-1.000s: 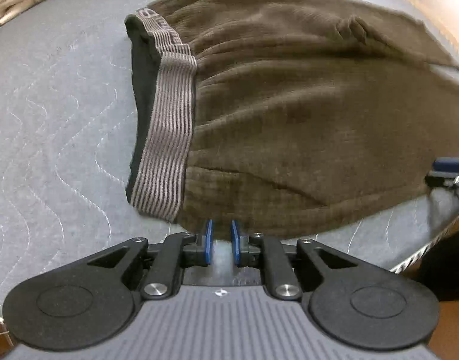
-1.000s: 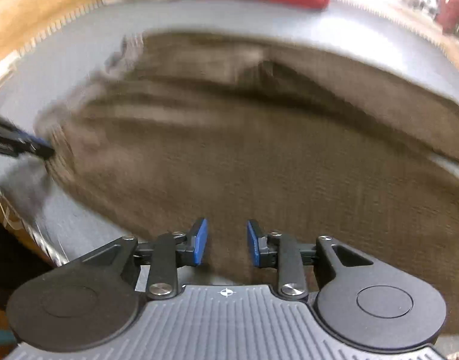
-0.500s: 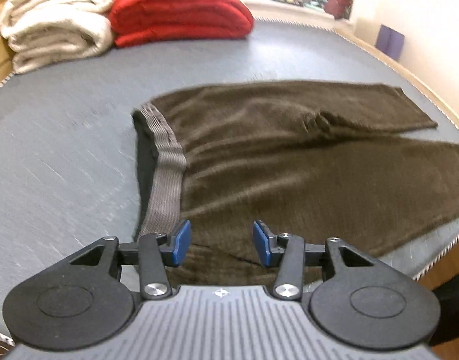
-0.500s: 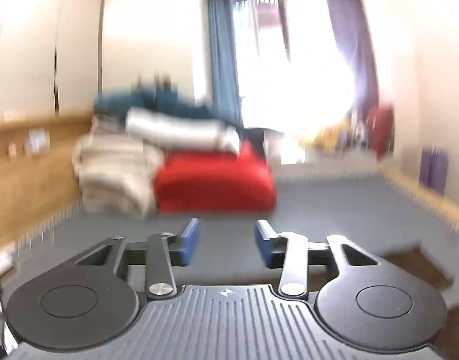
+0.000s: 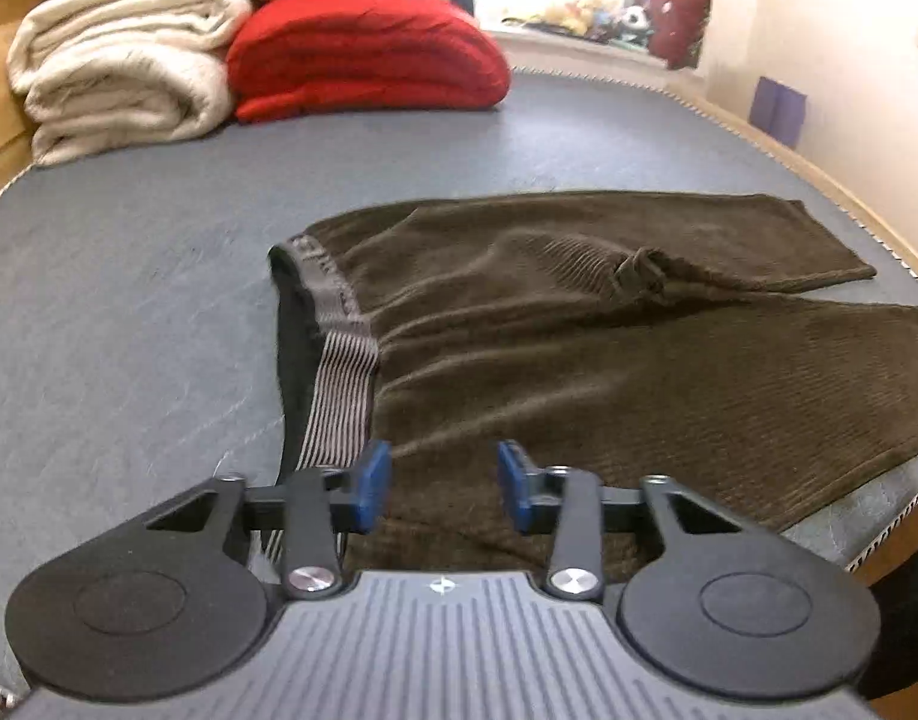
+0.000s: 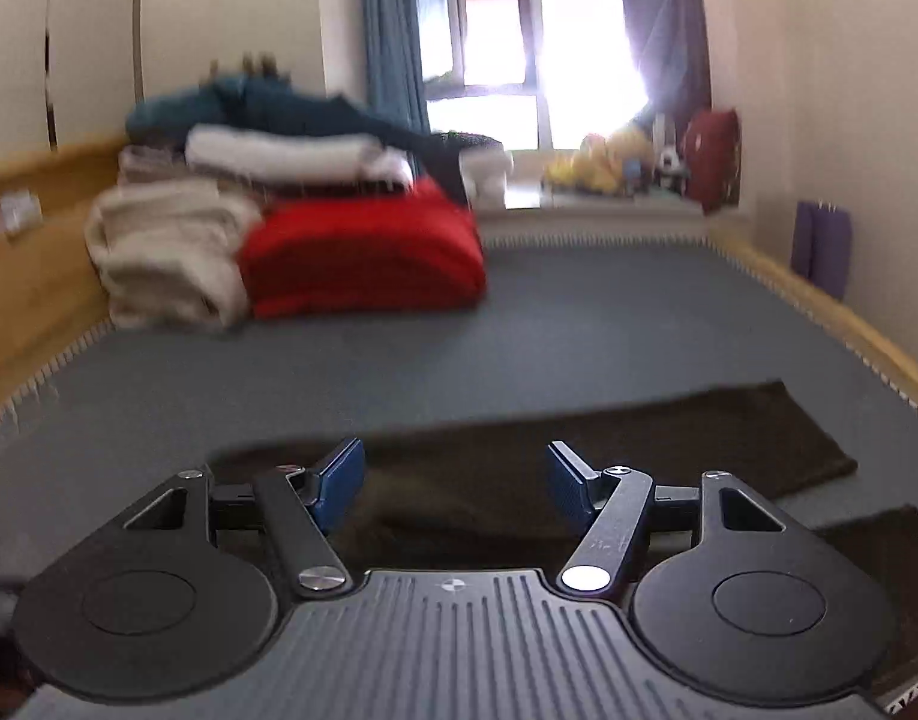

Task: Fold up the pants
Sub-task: 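Lay the pants flat lengthwise and open both grippers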

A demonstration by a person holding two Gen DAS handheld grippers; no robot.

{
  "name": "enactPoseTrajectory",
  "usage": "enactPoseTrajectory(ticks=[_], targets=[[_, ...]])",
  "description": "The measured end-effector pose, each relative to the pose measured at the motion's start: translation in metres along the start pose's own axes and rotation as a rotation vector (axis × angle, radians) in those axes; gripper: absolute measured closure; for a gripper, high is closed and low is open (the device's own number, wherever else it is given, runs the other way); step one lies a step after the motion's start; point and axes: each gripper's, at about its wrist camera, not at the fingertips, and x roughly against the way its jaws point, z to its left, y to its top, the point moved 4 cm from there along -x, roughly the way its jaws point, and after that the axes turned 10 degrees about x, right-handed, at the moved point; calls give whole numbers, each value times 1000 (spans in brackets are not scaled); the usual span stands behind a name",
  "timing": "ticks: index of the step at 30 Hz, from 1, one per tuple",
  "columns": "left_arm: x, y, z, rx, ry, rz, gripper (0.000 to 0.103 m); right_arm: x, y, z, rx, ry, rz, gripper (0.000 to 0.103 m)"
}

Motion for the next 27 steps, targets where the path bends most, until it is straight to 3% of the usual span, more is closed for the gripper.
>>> enactPoseTrajectory(ticks=[1, 2, 7, 13, 15, 19, 24, 27], targets=[[-2, 1, -1, -2, -3, 3, 90, -11, -7, 0, 4, 9, 21, 35], [-4, 3, -2, 1, -2, 5, 92, -21, -11, 4, 8, 19, 37, 35], [-18, 9, -14, 22, -34, 18, 92, -58, -32, 0, -4, 46, 73, 35], [-51, 31, -30, 61, -62, 72, 91, -96, -68, -3, -171, 94, 201, 36], [-67, 52, -33, 68, -54, 70, 91, -98, -62, -2, -179, 144, 169, 36], [-104, 106, -34, 74, -27, 37, 91, -107, -54, -6, -91, 127, 138, 36], [-177, 174, -23, 56, 53, 1, 90, -120, -53, -26, -175, 168, 165, 36], [-229, 199, -10, 87, 82, 41, 82, -126, -52, -35, -187, 165, 171, 36]])
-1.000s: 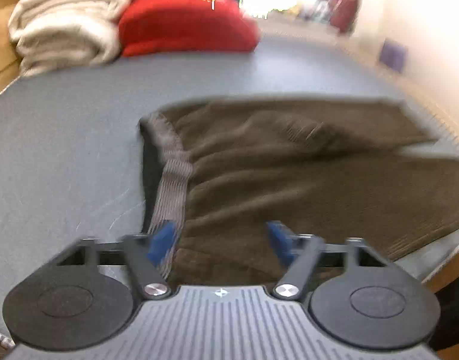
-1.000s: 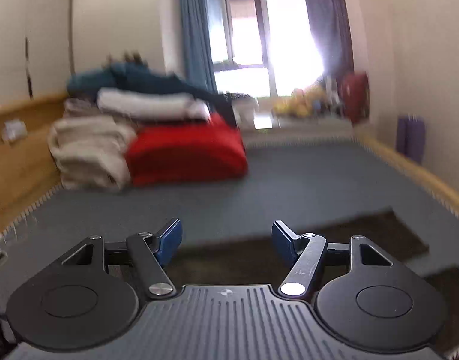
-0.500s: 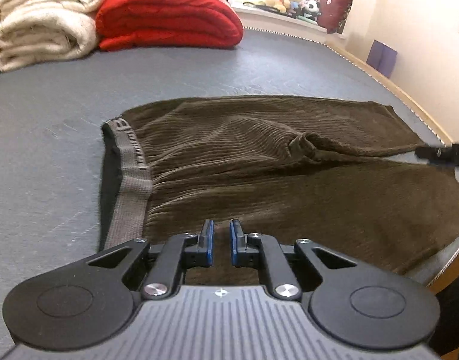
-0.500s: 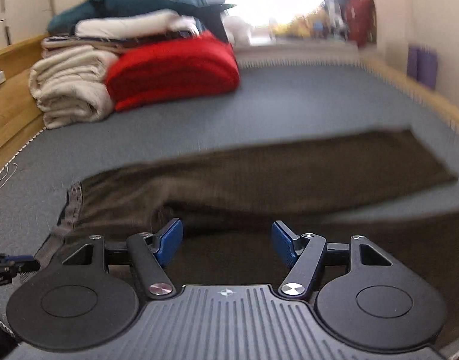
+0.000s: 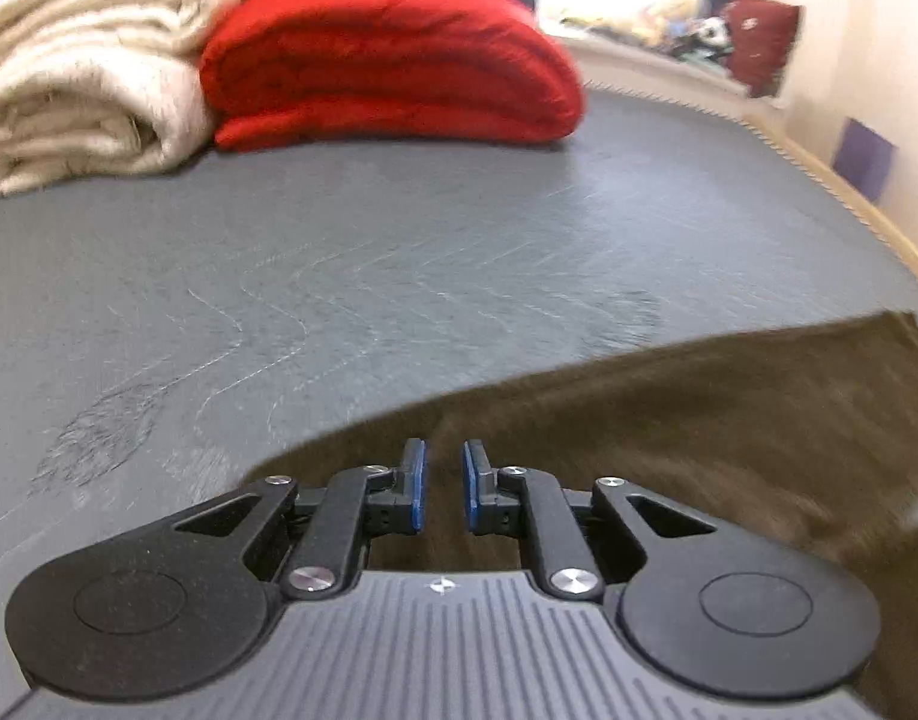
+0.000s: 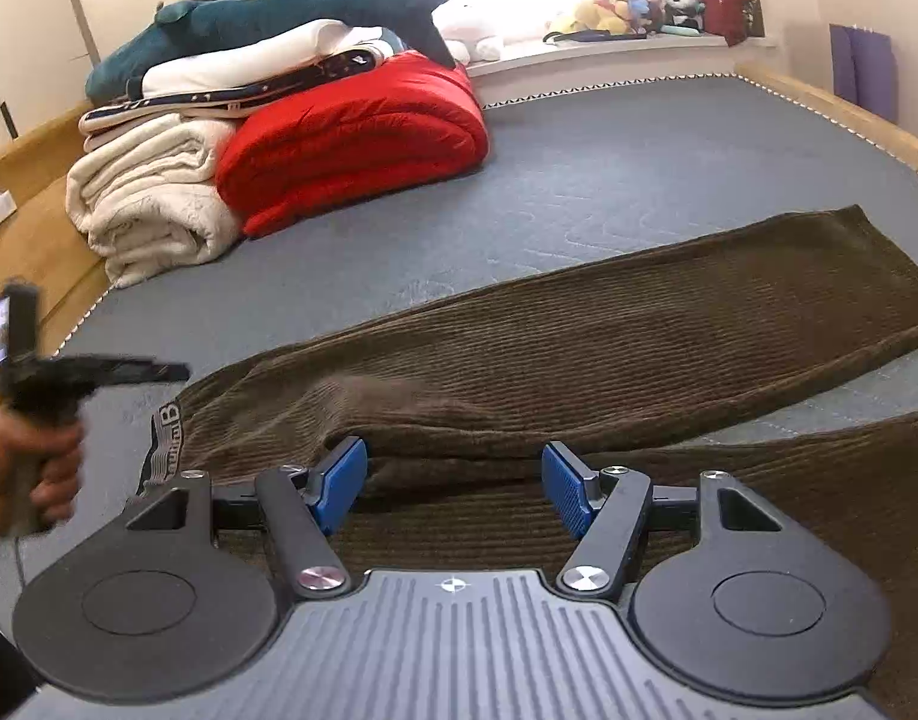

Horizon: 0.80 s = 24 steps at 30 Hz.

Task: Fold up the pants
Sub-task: 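Lay the pants flat lengthwise and open both grippers, then grasp the pant leg cuffs with the right gripper and lift them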

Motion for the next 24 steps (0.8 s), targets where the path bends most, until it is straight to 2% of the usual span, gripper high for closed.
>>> enactPoseTrajectory(ticks=[2, 6, 8, 10, 12, 13, 15, 16, 17, 18, 20, 24], targets=[[-32, 11, 5, 2, 52, 30, 51, -6, 0, -5, -14, -7, 18, 36], [-77, 23, 14, -8, 86, 94, 46, -17, -4, -13, -44, -11, 66, 36], [-93, 27, 15, -39, 86, 123, 34, -23, -7, -17, -41, -9, 90, 36], [-105, 27, 17, -59, 69, 145, 34, -31, -15, -21, -15, -34, 150, 36], [-111, 24, 17, -75, 27, 171, 34, -44, -28, -26, -1, -64, 246, 36], [-112, 20, 18, -75, 3, 193, 36, -51, -37, -31, -10, -73, 310, 36], [-110, 18, 15, -106, -37, 219, 51, -59, -49, -38, -45, -77, 394, 36], [-107, 18, 11, -138, -53, 228, 74, -61, -53, -40, -59, -77, 414, 36], [-102, 18, 7, -179, -44, 228, 92, -61, -54, -41, -67, -77, 416, 36], [-95, 17, 2, -238, -28, 222, 94, -60, -54, -41, -68, -79, 409, 36], [-70, 15, -8, -330, -45, 183, 97, -57, -52, -39, -67, -86, 391, 36], [14, 5, -21, -401, -105, 33, 98, -48, -48, -46, -101, -140, 340, 38]])
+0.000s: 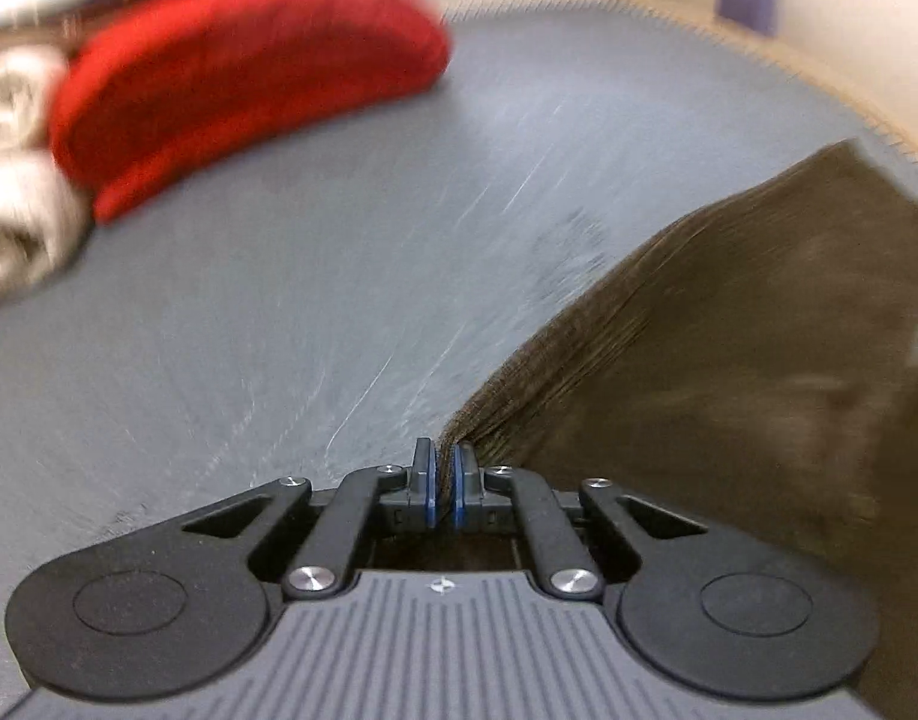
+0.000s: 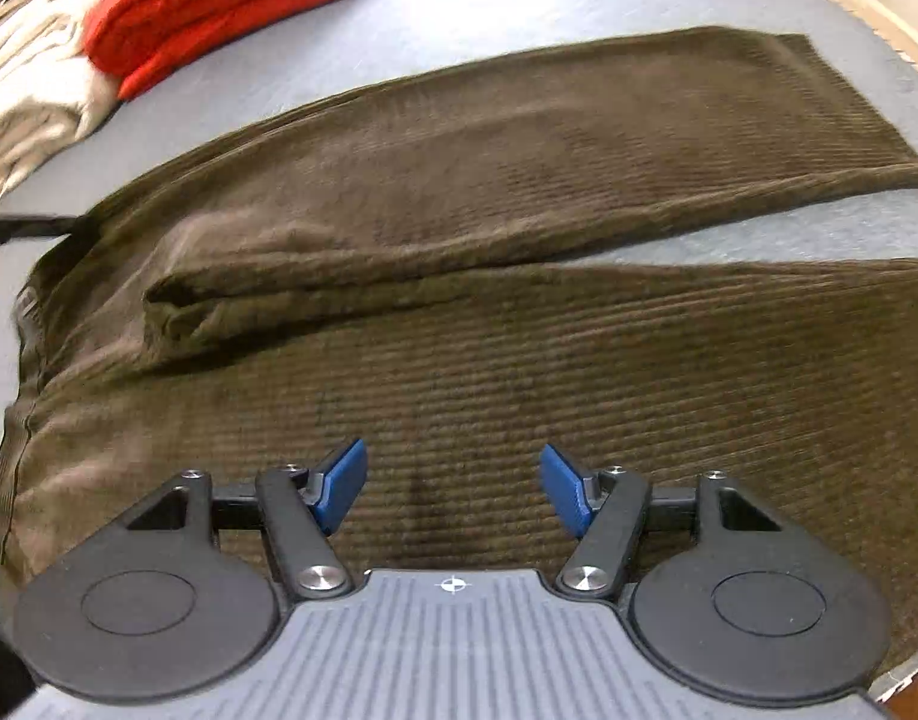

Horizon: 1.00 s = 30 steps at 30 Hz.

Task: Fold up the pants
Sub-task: 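Grasp the pant leg cuffs with the right gripper and lift them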

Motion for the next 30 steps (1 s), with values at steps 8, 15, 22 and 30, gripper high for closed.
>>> enactPoseTrajectory(ticks=[8, 15, 22, 30], targets=[[170, -142, -94, -172, -68, -170, 98, 34, -14, -49, -261, -123, -154, 83], [153, -260, -122, -181, 15, 70, 103, 75, -39, -84, -421, -193, -309, 87], [179, -235, -83, 139, -77, -42, 78, 101, -19, -134, -489, -179, -372, 73], [112, -243, -42, 280, 106, 199, 81, 71, 25, -180, -457, -182, -421, 73]])
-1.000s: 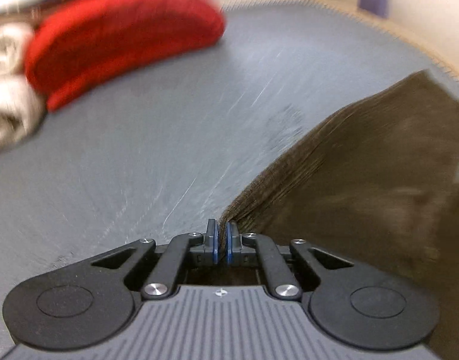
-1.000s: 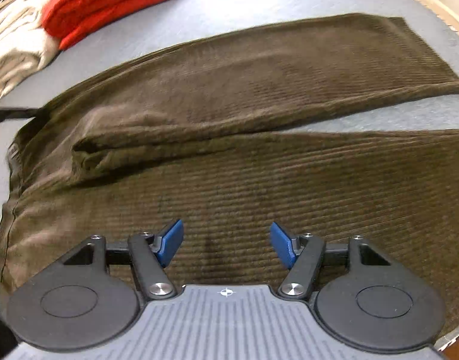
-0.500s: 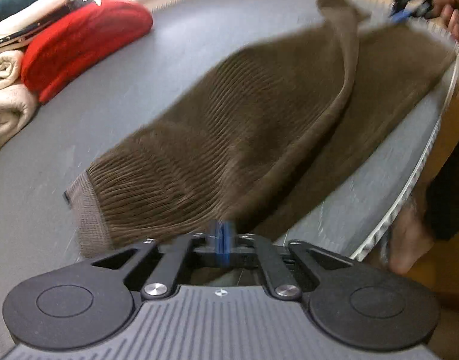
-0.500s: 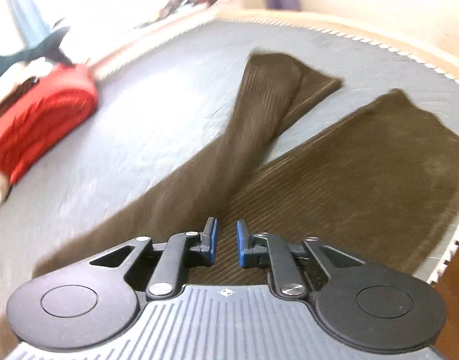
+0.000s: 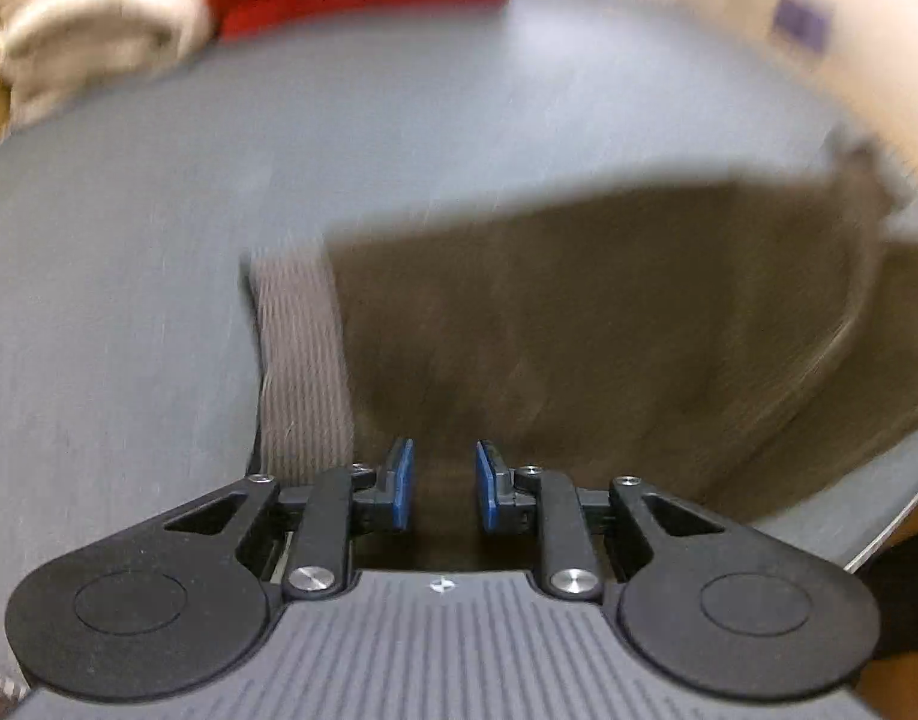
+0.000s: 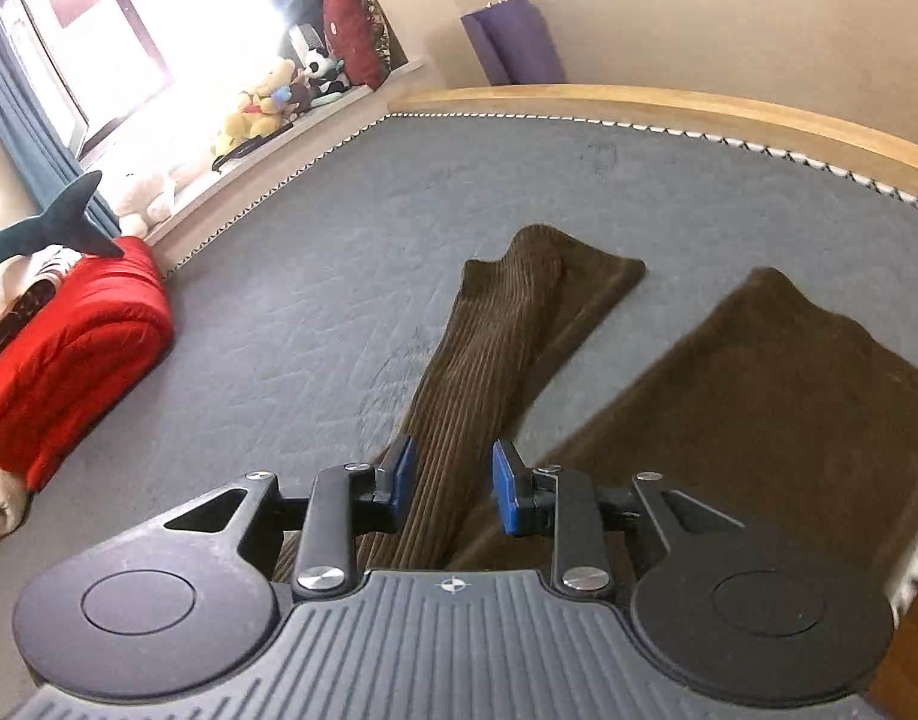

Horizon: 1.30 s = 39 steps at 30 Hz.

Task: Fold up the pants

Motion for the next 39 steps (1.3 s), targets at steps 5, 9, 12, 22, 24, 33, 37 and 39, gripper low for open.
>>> enactPoseTrajectory(ticks=[5, 9, 12, 22, 24, 33, 37, 39], targets=[[-15, 2, 1, -5, 10, 47, 83, -57, -4, 18, 54, 17, 44, 65], [-25, 10, -2, -10, 5, 64, 83, -100, -11, 42, 154, -13, 133, 64], [-34, 15, -1, -1, -1, 77, 83, -126, -15, 52, 186, -35, 176, 59], [-25, 9, -2, 6, 15, 75, 83, -138, -23, 53, 240, -94, 198, 95], [-25, 8, -4, 6, 25, 68, 83, -119, -17, 39, 179, -106, 178, 95], [-23, 7, -7, 10, 64, 73, 83, -15, -30, -43, 122, -10, 251, 96], [-24, 8, -9, 8, 73, 80, 83, 1, -73, -84, 152, 27, 500, 95], [-25, 9, -8, 16, 74, 86, 83, 6, -79, -101, 111, 11, 527, 89]])
